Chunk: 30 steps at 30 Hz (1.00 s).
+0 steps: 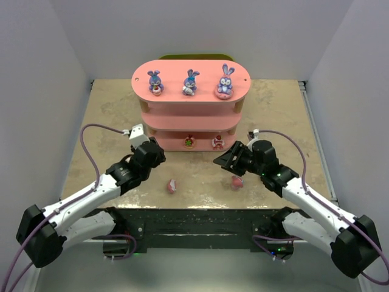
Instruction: Place and organize the plastic toys onto the shelf
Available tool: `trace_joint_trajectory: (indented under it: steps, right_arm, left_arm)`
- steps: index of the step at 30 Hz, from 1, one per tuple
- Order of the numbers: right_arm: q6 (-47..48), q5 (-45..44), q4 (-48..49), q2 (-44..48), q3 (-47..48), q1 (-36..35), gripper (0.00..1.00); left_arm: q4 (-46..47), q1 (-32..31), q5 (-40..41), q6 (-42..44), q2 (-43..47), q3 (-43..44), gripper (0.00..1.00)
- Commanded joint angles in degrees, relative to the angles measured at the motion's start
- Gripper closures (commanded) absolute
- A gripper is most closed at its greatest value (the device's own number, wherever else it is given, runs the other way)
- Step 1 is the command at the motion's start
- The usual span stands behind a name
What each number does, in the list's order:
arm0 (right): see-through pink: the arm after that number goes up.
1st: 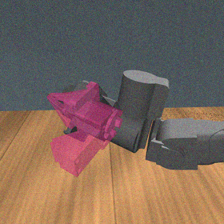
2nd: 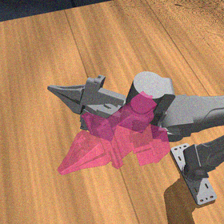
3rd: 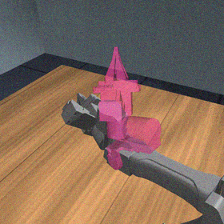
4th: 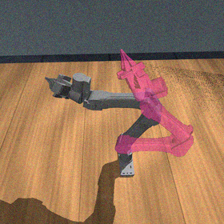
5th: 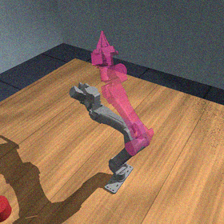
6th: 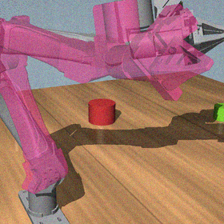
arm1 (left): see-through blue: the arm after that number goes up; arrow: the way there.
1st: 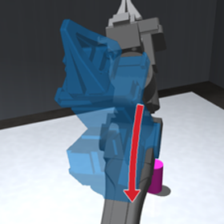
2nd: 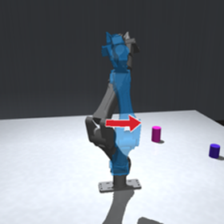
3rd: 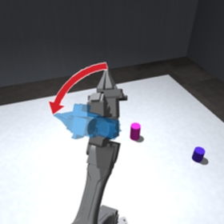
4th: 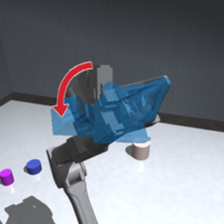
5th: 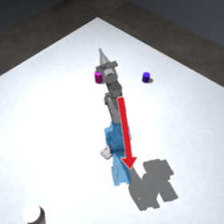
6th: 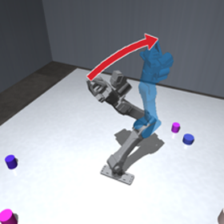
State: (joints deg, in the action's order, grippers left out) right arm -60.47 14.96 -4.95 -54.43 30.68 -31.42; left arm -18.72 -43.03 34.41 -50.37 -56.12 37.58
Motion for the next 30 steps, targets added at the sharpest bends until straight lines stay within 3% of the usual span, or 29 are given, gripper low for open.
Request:
trace_joint_trajectory:
  steps: [1,10,30]
  right_arm:
    - [5.96,-6.87,-4.71,4.24,4.12,0.22,0.41]
    - [10.63,-10.13,-8.85,9.52,6.32,0.13,0.41]
    - [14.68,-12.41,-10.34,7.77,7.73,0.22,0.41]
  left_arm:
    - [13.52,5.49,-1.35,1.93,-3.37,-1.02,1.00]
    - [22.40,9.27,-4.97,3.61,-12.34,0.03,1.00]
    - [32.25,12.88,-9.18,3.96,-22.19,-1.37,1.00]
